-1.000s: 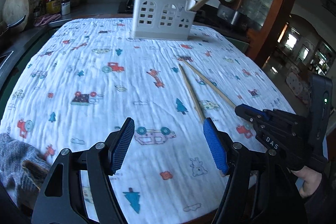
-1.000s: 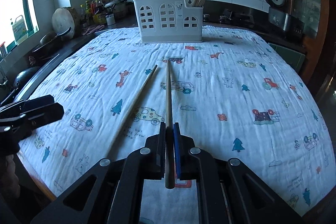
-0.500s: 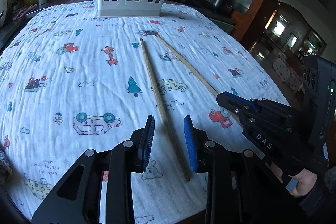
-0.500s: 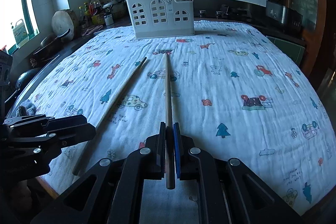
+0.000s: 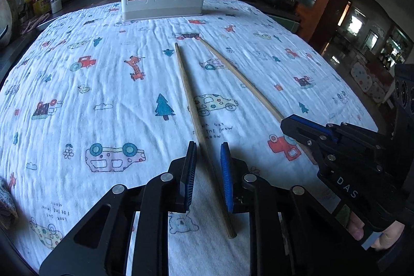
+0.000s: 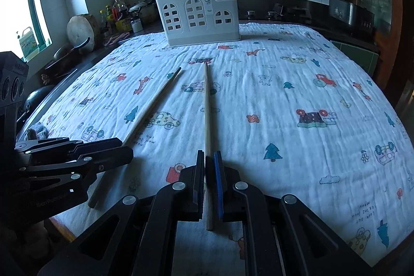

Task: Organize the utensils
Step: 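Close the left gripper on a chopstick while the right gripper holds its own, then lift both chopsticks upright and carry them over the white holder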

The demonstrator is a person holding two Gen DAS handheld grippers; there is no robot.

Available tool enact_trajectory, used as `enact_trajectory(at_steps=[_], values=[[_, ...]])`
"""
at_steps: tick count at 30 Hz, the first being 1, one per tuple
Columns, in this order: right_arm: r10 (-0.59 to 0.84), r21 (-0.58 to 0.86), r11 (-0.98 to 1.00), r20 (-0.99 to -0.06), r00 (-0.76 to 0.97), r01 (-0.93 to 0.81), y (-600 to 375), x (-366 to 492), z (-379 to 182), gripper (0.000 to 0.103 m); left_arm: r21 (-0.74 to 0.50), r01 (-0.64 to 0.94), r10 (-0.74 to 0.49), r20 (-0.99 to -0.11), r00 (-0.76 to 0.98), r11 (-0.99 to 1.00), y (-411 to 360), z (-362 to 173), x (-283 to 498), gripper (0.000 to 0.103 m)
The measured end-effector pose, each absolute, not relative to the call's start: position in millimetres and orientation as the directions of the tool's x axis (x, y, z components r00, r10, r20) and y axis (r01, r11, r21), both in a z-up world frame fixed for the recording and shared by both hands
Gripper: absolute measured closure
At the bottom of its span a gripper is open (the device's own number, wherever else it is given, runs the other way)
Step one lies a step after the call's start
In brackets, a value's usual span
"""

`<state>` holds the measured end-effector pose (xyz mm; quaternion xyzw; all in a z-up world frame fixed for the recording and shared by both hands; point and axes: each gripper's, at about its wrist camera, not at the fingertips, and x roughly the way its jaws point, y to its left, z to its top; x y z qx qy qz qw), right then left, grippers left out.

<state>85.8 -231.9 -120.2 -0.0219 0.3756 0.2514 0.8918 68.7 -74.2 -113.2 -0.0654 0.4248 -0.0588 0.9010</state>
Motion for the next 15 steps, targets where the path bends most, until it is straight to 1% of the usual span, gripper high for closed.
enact_trajectory(at_steps=[4,5,6,11,15], values=[[0.431,0.143,0.871,-0.68,0.593,-0.47,-230.9,82.4,-120.0,0.093,-0.131,0.033,-0.121,-0.759,0.639,0.991,-77.8,-113.3,68.7,0.088],[0.432,0.145,0.871,-0.681,0.591,-0.469,-231.3,81.0,-120.5,0.093,-0.127,0.028,-0.115,-0.759,0.641,0.992,-77.1,-113.5,68.5,0.092],[0.432,0.145,0.871,-0.682,0.59,-0.47,-231.8,79.8,-121.0,0.093,-0.121,0.021,-0.106,-0.759,0.642,0.992,-76.2,-113.6,68.5,0.093],[0.439,0.149,0.867,-0.68,0.588,-0.475,-235.6,73.3,-121.5,0.093,-0.142,0.022,-0.123,-0.759,0.64,0.99,-71.4,-113.6,67.3,0.097],[0.447,0.162,0.866,-0.674,0.588,-0.473,-238.9,72.1,-122.2,0.094,-0.201,0.023,-0.17,-0.758,0.629,0.979,-60.8,-112.5,67.0,0.098]])
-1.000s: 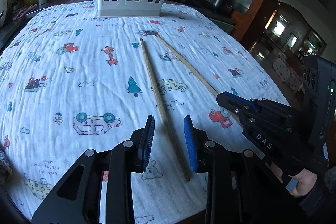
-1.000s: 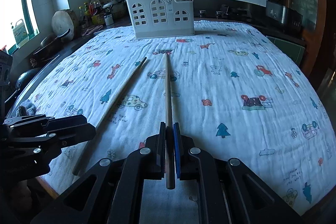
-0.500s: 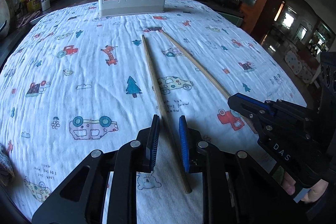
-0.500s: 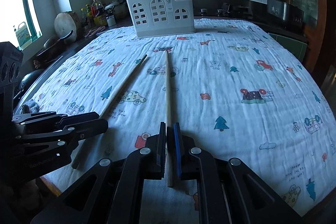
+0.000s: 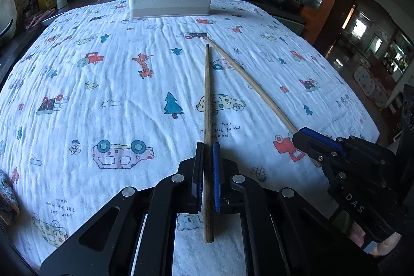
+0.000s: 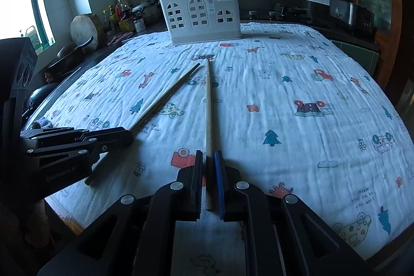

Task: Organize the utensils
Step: 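Lift both chopsticks upright and carry them over the white holder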

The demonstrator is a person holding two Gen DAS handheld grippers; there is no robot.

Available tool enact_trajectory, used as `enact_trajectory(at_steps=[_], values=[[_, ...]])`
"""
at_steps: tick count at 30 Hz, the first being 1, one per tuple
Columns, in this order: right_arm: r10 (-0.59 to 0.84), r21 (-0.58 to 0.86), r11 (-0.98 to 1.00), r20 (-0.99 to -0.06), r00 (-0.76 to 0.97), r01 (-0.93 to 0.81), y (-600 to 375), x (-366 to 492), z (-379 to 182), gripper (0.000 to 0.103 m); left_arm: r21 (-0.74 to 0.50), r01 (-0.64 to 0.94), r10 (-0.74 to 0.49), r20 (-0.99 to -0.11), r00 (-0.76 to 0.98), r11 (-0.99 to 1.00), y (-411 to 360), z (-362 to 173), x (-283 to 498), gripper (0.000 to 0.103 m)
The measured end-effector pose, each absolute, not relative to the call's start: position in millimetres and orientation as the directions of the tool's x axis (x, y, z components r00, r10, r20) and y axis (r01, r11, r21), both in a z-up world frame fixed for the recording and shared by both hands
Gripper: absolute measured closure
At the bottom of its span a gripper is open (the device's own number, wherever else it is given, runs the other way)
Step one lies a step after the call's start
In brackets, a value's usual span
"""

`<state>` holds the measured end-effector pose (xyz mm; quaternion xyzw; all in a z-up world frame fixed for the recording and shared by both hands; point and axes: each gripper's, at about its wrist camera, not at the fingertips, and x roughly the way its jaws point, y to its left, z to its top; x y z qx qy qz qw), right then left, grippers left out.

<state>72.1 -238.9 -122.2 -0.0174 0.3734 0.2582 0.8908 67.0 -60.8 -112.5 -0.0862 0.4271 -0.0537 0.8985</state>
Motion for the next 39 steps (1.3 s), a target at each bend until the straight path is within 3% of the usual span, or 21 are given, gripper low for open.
enact_trajectory(at_steps=[8,23,39], values=[[0.446,0.152,0.87,-0.649,0.616,-0.47,-242.5,72.6,-105.3,0.096,-0.213,0.046,-0.188,-0.719,0.669,0.976,-46.3,-85.9,57.0,0.098],[0.507,0.075,0.836,-0.484,0.714,-0.543,-230.3,105.3,3.4,0.096,-0.174,0.105,-0.189,-0.591,0.784,0.979,-24.2,-13.4,81.3,0.098],[0.543,0.067,0.796,-0.52,0.659,-0.602,-205.4,202.2,89.7,0.096,-0.166,0.176,-0.239,-0.545,0.804,0.97,-0.9,62.8,149.9,0.098]])
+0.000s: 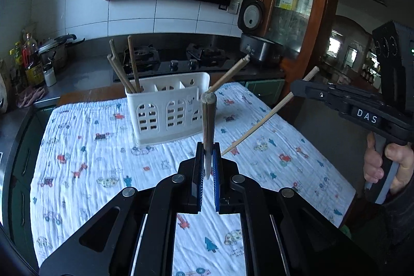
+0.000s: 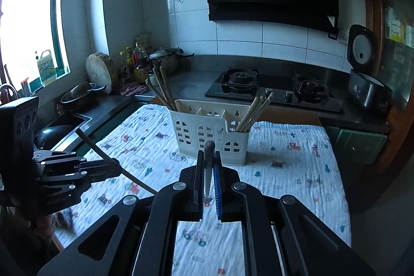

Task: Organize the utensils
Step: 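Lift both chopsticks upright and carry them over the white holder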

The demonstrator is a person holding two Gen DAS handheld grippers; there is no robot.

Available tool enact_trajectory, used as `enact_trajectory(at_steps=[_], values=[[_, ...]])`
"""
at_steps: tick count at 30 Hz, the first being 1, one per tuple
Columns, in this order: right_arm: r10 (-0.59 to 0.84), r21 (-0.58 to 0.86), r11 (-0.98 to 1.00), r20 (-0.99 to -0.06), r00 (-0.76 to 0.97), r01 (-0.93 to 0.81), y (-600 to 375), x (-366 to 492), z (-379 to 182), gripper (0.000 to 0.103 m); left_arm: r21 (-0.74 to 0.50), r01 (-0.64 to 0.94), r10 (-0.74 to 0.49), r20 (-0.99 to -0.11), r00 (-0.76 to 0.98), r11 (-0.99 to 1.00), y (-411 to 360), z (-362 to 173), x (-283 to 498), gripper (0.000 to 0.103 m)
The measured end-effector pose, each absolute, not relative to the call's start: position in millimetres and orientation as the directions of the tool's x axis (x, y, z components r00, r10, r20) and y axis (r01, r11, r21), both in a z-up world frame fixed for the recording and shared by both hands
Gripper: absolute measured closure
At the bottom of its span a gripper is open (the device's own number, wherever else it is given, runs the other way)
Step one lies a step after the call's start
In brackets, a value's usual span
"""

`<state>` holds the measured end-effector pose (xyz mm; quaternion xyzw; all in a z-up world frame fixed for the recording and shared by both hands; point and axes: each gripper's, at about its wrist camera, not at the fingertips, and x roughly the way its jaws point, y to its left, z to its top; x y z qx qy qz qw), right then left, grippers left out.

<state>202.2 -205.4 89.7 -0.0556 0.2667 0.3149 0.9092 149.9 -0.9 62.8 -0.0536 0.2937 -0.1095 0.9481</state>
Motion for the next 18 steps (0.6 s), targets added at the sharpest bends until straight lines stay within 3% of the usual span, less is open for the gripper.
enact_trajectory(at_steps=[11,18], values=[[0.547,0.076,0.81,-0.456,0.702,-0.582,-199.2,262.2,160.0,0.096,-0.095,0.136,-0.164,-0.441,0.882,0.986,26.0,148.2,207.7,0.098],[0.505,0.04,0.836,-0.446,0.739,-0.547,-179.2,295.9,171.4,0.096,-0.074,0.073,-0.099,-0.446,0.89,0.995,42.3,159.4,248.7,0.098]])
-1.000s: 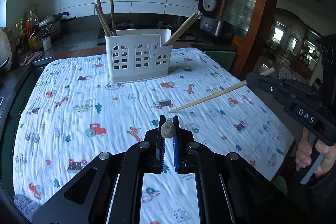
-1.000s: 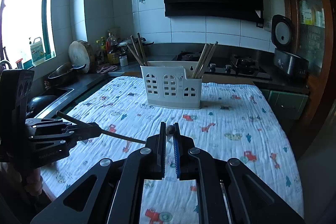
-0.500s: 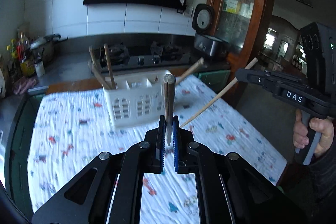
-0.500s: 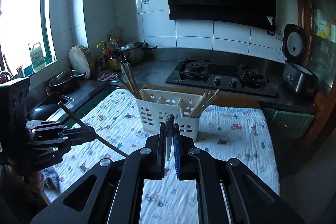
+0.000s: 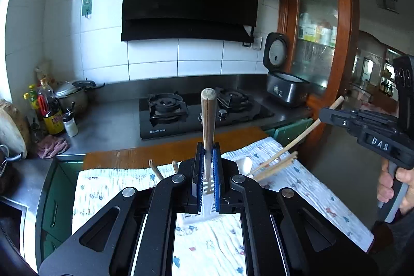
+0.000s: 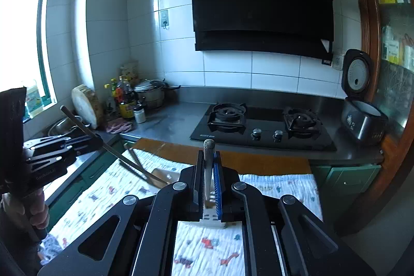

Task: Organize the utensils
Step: 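Lift both chopsticks upright and carry them over the white holder, then lower both chopsticks into the holder and open both grippers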

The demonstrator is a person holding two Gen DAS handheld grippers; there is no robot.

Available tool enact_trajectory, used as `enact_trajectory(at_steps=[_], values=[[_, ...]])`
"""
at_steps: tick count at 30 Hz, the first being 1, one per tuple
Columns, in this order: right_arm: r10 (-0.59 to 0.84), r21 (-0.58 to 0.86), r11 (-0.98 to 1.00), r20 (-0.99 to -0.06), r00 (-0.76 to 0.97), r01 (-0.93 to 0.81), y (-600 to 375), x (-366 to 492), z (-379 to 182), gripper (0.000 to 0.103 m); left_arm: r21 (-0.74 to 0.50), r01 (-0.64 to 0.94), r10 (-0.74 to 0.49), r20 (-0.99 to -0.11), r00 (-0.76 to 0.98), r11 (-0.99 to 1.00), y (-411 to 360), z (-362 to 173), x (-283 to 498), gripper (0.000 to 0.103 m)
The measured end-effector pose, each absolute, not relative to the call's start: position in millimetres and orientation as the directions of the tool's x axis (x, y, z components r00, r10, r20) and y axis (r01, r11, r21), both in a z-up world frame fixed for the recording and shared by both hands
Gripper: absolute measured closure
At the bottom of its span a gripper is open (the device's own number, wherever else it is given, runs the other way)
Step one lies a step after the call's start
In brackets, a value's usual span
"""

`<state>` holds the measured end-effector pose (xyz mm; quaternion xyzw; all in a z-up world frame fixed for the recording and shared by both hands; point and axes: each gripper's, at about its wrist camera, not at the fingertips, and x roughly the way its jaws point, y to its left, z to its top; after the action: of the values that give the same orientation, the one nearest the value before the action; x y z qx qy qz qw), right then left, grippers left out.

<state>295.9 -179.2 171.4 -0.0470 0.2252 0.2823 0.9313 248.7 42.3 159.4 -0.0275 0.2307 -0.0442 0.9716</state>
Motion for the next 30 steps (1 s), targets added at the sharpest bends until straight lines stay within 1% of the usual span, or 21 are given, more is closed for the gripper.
enact_trajectory(at_steps=[6,11,21,24,30], values=[[0.476,0.021,0.843,-0.496,0.726,-0.538,-165.5,322.7,151.6,0.096,-0.072,0.041,-0.072,-0.506,0.859,0.997,56.9,145.4,277.6,0.098],[0.468,0.025,0.842,-0.529,0.708,-0.538,-159.7,337.1,133.1,0.096,-0.081,0.046,-0.083,-0.546,0.834,0.996,60.8,128.3,291.8,0.098],[0.45,0.02,0.843,-0.575,0.684,-0.538,-149.1,348.2,108.1,0.096,-0.06,0.047,-0.074,-0.598,0.798,0.997,55.4,105.2,310.5,0.098],[0.448,0.024,0.843,-0.583,0.678,-0.537,-147.4,351.4,102.8,0.096,-0.071,0.047,-0.081,-0.611,0.788,0.996,55.8,99.6,315.4,0.098],[0.447,0.032,0.845,-0.59,0.673,-0.533,-146.4,354.6,97.8,0.096,-0.072,0.042,-0.077,-0.621,0.78,0.997,57.0,93.0,319.3,0.097]])
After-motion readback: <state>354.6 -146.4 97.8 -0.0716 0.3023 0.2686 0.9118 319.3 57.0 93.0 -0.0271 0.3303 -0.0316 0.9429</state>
